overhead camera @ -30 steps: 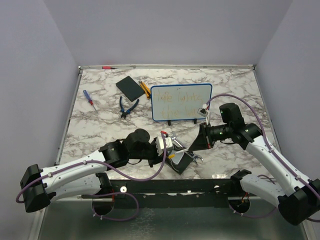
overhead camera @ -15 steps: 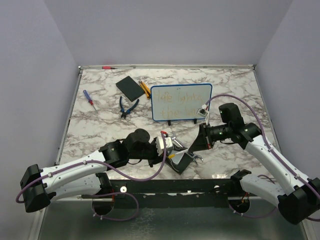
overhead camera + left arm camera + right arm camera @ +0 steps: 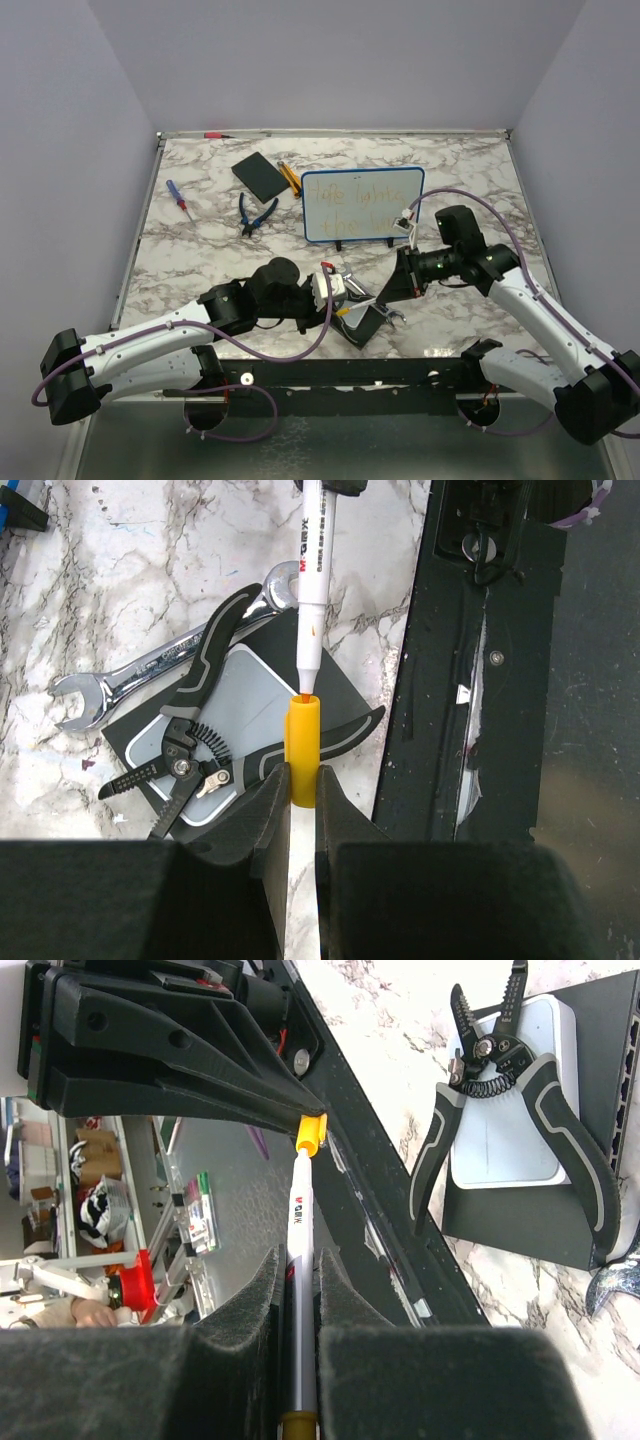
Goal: Write a sentence on the whiteboard
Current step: Close the whiteboard marker at the center of the board.
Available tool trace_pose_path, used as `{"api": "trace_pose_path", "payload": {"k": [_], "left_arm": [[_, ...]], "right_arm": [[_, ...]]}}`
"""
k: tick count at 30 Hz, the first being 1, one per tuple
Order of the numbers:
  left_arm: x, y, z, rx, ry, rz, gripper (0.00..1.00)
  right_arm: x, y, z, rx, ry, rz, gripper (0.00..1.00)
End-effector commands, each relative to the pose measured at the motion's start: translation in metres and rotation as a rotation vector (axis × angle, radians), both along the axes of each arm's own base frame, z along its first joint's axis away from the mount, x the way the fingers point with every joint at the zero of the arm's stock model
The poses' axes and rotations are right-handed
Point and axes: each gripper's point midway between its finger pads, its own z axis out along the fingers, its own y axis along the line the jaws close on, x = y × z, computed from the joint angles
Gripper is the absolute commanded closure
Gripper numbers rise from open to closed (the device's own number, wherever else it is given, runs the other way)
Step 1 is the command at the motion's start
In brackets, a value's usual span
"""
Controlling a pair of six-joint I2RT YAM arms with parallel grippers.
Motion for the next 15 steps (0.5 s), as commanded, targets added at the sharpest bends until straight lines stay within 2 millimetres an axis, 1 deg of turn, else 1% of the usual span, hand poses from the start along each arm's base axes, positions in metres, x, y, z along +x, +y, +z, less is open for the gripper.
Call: {"api": "trace_pose_path", "payload": {"k": [1, 15], "left_arm": [[0.0018, 0.0004, 0.0027, -0.004, -0.026, 0.002, 1.0], [0.0018, -0.0018, 0.0019, 0.002, -0.027, -0.01, 1.0]], "right_arm": [[-0.0073, 0.001, -0.0038, -0.002, 0.033, 0.033, 0.99], [-0.009, 0.0101, -0.0023, 0.029, 0.049, 0.078, 1.0]]}}
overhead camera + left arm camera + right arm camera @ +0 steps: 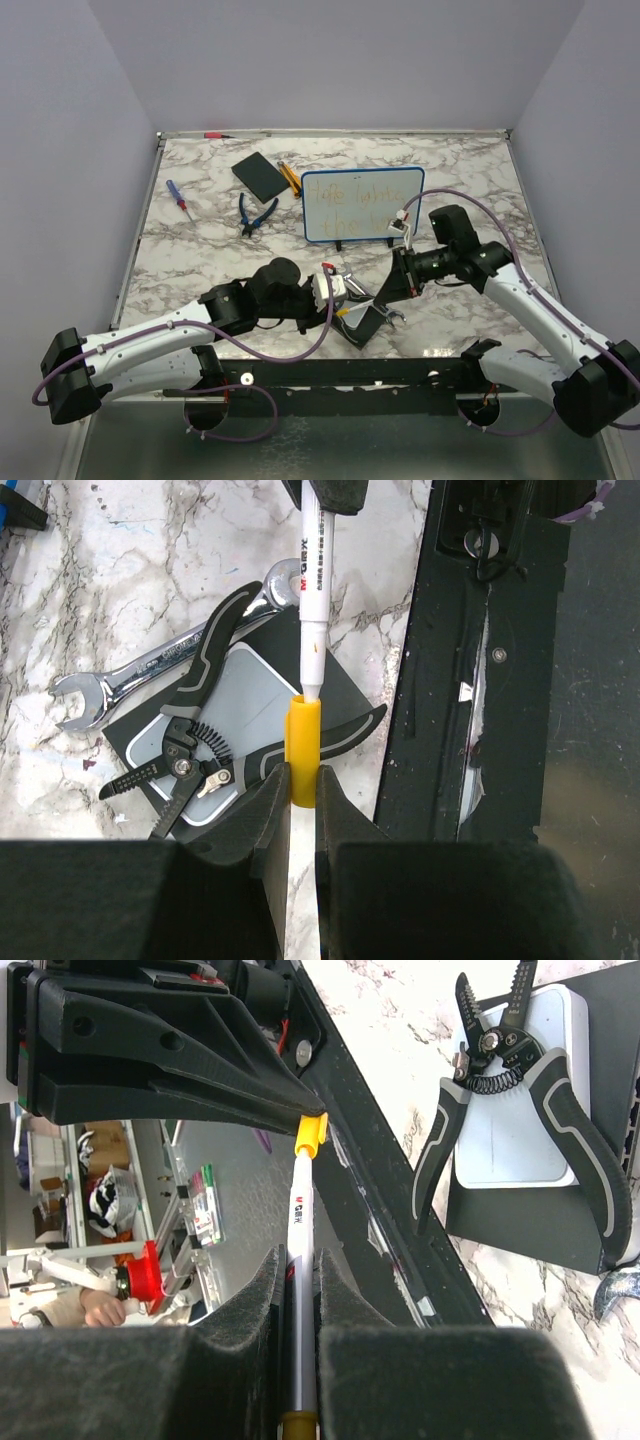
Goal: Write a sentence on the whiteboard
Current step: Close the whiteboard marker at the center of the board.
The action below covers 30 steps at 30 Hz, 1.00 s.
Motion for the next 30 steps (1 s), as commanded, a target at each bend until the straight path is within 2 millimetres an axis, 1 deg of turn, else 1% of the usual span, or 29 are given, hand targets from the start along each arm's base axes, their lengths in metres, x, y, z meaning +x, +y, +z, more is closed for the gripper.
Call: {"api": "trace_pose_path", "payload": {"k": [1, 15, 22, 30], "left_arm": [[0.001, -0.002, 0.005, -0.008, -0.023, -0.009, 1.0], [0.002, -0.002, 0.014, -0.039, -0.043, -0.002, 1.0], [0.011, -0.001, 0.019, -0.05, -0.054, 0.054, 1.0], [0.017, 0.002, 0.029, -0.079, -0.072, 0.098, 1.0]], "right_arm": [[-0.007, 0.006, 0.004, 0.038, 0.024, 0.052, 1.0], [-0.006, 0.016, -0.002, 0.046, 0.048, 0.09, 0.99], [-0.007, 0.027, -0.006, 0.043, 0.052, 0.11, 1.0], [-0.014, 0.042, -0.008, 0.058, 0.055, 0.153, 0.99]]}}
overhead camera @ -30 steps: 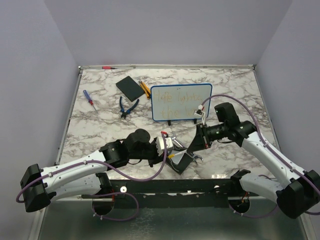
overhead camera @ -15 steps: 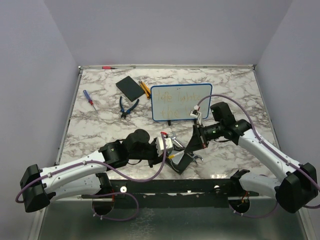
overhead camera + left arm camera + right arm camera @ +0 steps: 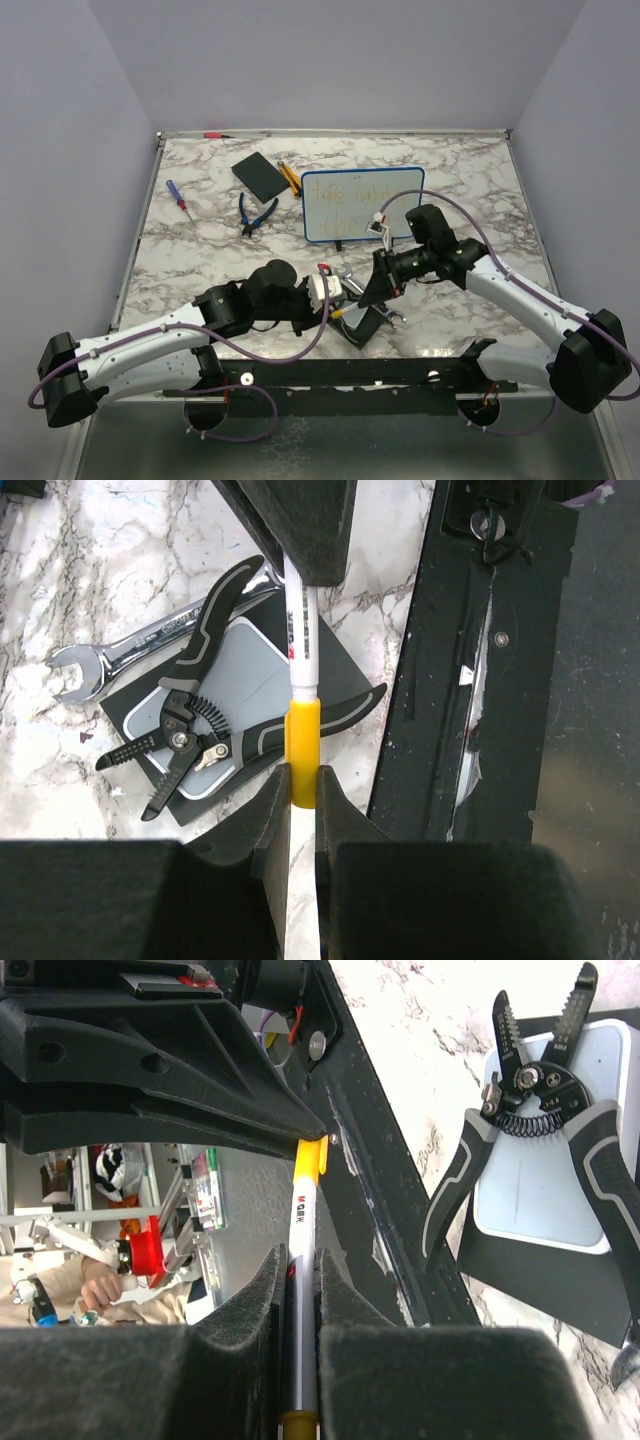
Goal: Write a sentence on the whiteboard
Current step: Close the whiteboard marker at the center of the board.
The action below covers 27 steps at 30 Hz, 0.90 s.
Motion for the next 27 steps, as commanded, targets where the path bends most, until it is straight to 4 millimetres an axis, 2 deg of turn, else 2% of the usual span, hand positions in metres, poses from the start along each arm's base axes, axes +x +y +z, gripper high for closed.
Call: {"api": "trace_pose_path", "payload": {"k": [1, 10, 18, 27], "left_arm": [[0.017, -0.01, 0.032, -0.109, -0.085, 0.061, 1.0], [0.023, -0.007, 0.045, -0.153, -0.117, 0.107, 1.0], [0.026, -0.005, 0.053, -0.184, -0.127, 0.131, 1.0], [0.027, -0.006, 0.06, -0.212, -0.14, 0.135, 1.0]], "right_arm": [[-0.013, 0.012, 0.005, 0.042, 0.027, 0.058, 1.0], [-0.023, 0.026, 0.001, 0.04, 0.038, 0.094, 1.0], [-0.028, 0.037, 0.006, 0.079, 0.037, 0.117, 1.0], [-0.037, 0.045, 0.0, 0.073, 0.059, 0.154, 1.0]]}}
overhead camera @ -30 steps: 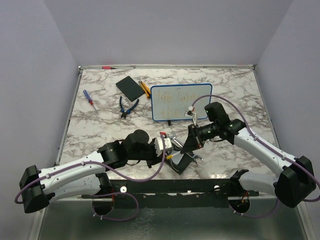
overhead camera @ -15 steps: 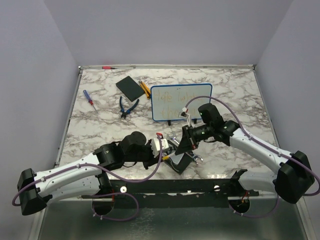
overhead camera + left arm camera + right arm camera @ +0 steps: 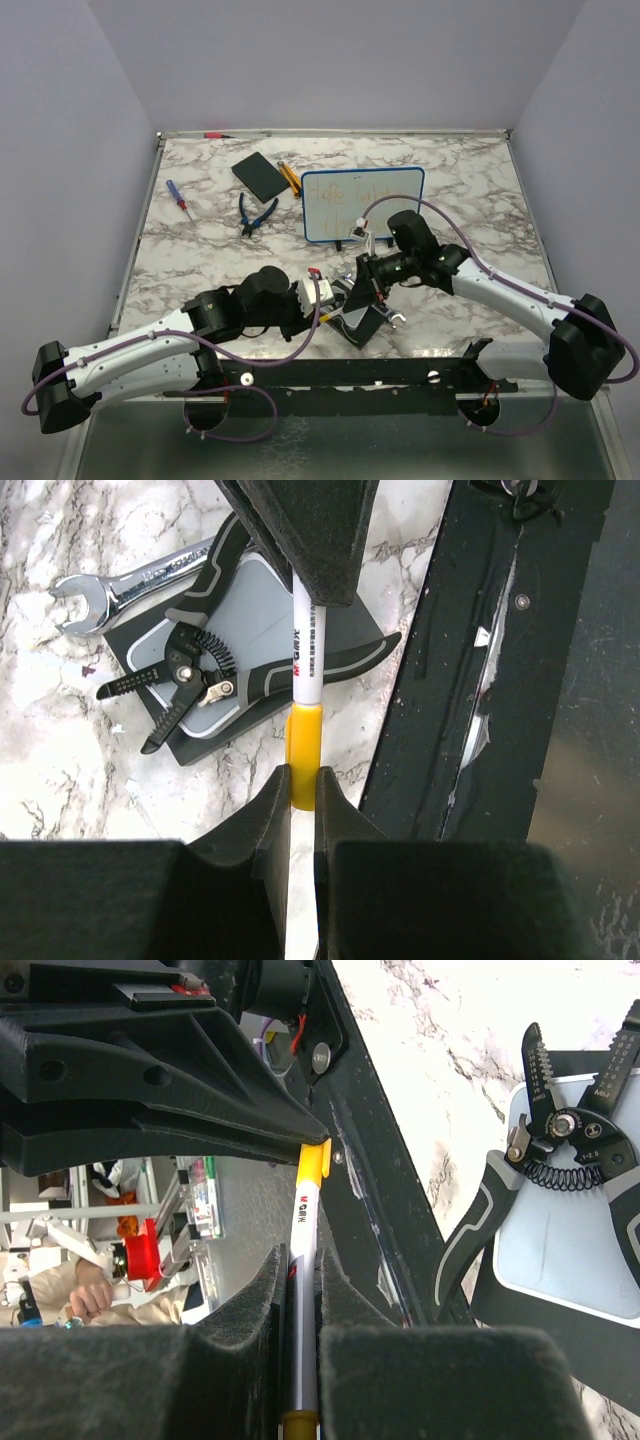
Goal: Write a sentence on the whiteboard
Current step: Close the whiteboard marker at the center of the board.
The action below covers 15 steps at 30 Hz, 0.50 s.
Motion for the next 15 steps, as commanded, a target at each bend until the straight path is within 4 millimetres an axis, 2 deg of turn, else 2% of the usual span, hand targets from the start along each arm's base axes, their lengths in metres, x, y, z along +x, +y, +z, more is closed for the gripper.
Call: {"api": "trace_pose_path", "payload": {"k": [1, 15], "left_arm": [[0.032, -0.032, 0.07, -0.265, -0.172, 0.068, 1.0], [0.035, -0.031, 0.084, -0.319, -0.193, 0.091, 1.0]], "right_arm": [[-0.03, 0.011, 0.01, 0.069, 0.063, 0.13, 1.0], [-0.04, 0.023, 0.004, 0.073, 0.084, 0.163, 1.0]]}}
